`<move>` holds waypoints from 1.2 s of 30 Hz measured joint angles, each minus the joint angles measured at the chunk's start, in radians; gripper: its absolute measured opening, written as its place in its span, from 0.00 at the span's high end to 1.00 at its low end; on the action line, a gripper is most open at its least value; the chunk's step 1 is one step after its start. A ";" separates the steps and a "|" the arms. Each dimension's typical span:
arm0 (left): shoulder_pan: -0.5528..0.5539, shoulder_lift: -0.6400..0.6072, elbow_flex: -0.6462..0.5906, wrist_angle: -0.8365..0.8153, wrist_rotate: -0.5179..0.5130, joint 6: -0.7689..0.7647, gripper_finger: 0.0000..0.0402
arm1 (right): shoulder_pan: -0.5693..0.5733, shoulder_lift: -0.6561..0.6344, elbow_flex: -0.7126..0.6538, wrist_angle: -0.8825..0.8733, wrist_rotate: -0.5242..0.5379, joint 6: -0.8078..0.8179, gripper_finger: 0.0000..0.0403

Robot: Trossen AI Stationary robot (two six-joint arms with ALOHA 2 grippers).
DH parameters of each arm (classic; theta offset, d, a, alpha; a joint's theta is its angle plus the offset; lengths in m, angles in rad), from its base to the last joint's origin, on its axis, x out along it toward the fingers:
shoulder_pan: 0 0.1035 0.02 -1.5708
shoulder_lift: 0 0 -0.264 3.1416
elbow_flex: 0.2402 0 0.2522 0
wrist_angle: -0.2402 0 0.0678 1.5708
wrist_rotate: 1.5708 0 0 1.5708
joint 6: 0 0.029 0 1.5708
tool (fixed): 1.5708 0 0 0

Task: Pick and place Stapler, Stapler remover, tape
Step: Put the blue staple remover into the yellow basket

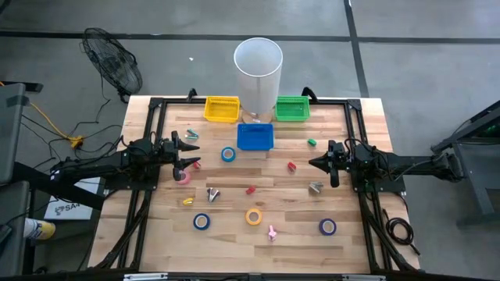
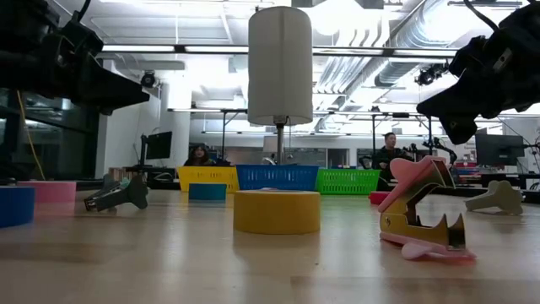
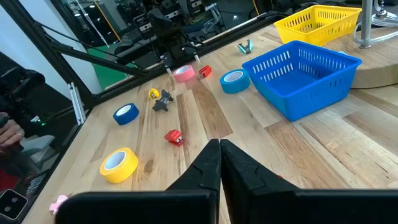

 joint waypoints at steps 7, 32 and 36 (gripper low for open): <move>0.001 0.038 0.011 -0.020 -0.046 0.046 0.52 | 0.000 0.000 0.000 0.000 0.000 0.000 1.00; 0.215 0.793 0.332 -0.232 -0.223 0.051 0.52 | 0.000 0.000 0.000 0.000 0.000 0.000 1.00; 0.275 0.932 0.454 -0.357 -0.188 0.049 0.52 | 0.000 0.000 0.000 0.000 0.000 0.000 1.00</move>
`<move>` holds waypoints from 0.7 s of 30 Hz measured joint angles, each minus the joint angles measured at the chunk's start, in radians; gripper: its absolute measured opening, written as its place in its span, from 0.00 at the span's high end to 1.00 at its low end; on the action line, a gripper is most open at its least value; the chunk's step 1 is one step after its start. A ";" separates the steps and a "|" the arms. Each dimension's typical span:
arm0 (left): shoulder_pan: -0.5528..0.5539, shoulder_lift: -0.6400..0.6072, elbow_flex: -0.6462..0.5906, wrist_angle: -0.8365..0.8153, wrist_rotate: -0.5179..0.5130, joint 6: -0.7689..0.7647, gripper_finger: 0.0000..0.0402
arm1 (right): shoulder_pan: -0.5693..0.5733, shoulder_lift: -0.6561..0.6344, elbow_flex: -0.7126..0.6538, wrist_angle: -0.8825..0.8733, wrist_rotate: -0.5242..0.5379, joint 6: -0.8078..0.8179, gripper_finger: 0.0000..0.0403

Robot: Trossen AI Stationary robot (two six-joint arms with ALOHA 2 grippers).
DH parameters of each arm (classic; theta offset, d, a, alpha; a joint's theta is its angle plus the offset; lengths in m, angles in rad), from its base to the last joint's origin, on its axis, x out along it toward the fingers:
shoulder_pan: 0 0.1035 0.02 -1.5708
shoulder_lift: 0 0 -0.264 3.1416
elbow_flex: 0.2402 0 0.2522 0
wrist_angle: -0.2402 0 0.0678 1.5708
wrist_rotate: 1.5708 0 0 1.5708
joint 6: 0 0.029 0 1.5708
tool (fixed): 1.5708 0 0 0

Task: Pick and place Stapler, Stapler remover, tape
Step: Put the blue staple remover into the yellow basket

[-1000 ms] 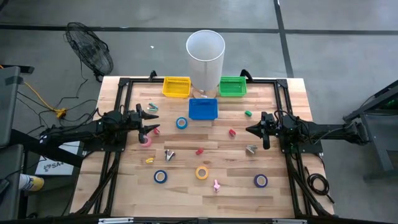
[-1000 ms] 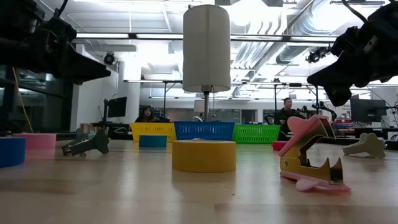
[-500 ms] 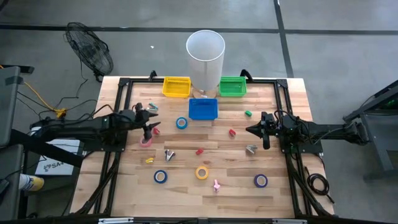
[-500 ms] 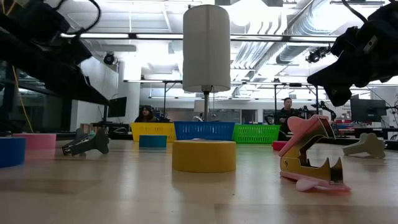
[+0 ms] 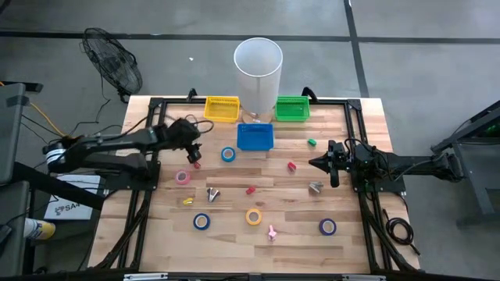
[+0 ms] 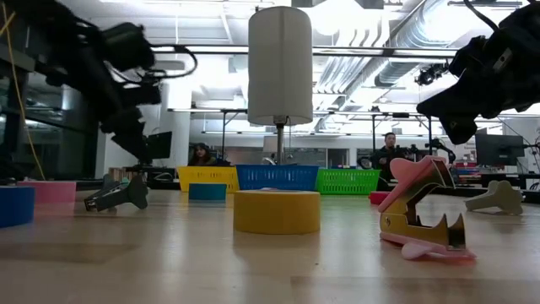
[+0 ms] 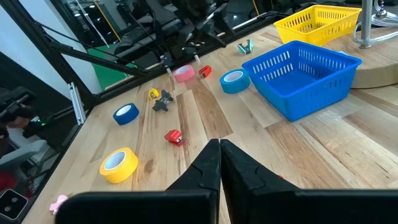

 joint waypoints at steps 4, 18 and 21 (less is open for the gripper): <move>0.022 0.117 0.102 -0.085 -0.007 -0.028 0.52 | 0.000 0.000 0.000 0.000 0.000 0.000 1.00; 0.020 0.359 0.357 -0.447 -0.092 0.235 0.52 | 0.000 0.000 0.000 0.000 0.000 0.000 1.00; 0.020 0.394 0.392 -0.510 -0.129 0.269 0.52 | 0.000 0.000 0.000 0.000 0.000 0.000 1.00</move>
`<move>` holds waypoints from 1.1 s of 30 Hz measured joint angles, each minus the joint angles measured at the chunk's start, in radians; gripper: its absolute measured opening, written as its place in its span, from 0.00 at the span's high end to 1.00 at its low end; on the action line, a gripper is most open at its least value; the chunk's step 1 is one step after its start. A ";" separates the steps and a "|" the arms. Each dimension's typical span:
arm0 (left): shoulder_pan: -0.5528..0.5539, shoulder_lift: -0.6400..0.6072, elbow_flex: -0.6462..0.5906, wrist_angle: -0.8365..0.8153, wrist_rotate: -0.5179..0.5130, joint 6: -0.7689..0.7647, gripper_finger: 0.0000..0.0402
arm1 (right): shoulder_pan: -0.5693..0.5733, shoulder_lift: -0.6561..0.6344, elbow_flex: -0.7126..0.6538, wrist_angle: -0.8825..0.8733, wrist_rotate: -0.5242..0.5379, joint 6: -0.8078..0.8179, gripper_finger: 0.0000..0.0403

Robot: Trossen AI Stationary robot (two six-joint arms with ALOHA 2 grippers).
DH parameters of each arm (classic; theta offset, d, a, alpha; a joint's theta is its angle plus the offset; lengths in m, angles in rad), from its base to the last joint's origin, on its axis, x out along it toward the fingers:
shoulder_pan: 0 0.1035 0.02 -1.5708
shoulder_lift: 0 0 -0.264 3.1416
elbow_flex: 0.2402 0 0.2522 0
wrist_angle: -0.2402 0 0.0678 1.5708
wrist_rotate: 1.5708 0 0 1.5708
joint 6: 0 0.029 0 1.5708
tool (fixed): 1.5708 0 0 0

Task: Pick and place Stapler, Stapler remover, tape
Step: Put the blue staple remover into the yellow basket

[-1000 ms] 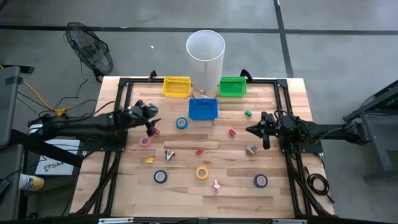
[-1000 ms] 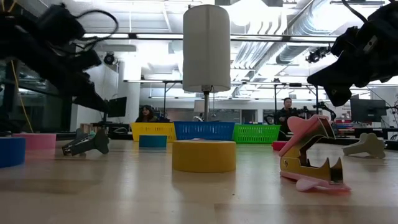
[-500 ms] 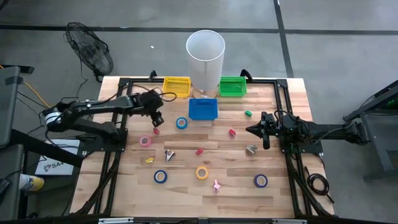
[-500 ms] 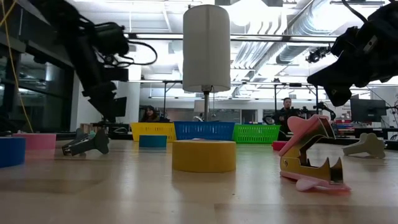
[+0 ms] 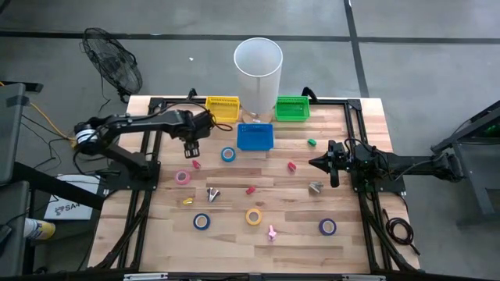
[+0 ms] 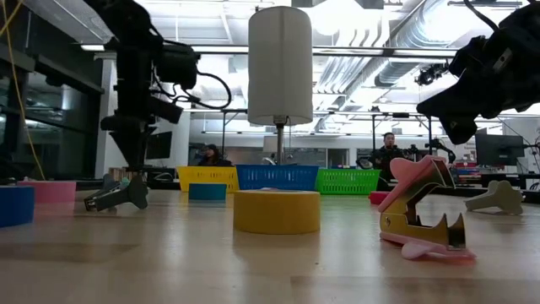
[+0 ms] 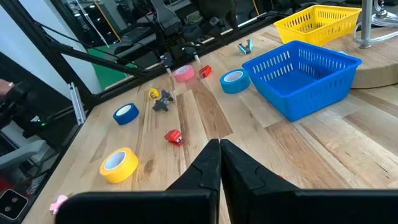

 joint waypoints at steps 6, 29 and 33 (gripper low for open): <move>0.000 0.038 0.005 -0.003 -0.013 0.183 0.52 | 0.000 0.000 0.000 0.000 0.000 0.000 1.00; 0.069 0.066 -0.029 0.089 -0.016 0.446 0.30 | 0.000 0.000 0.000 0.000 0.000 0.000 1.00; 0.115 0.099 -0.029 0.100 -0.013 0.455 0.30 | 0.000 0.000 0.000 0.000 0.000 0.000 1.00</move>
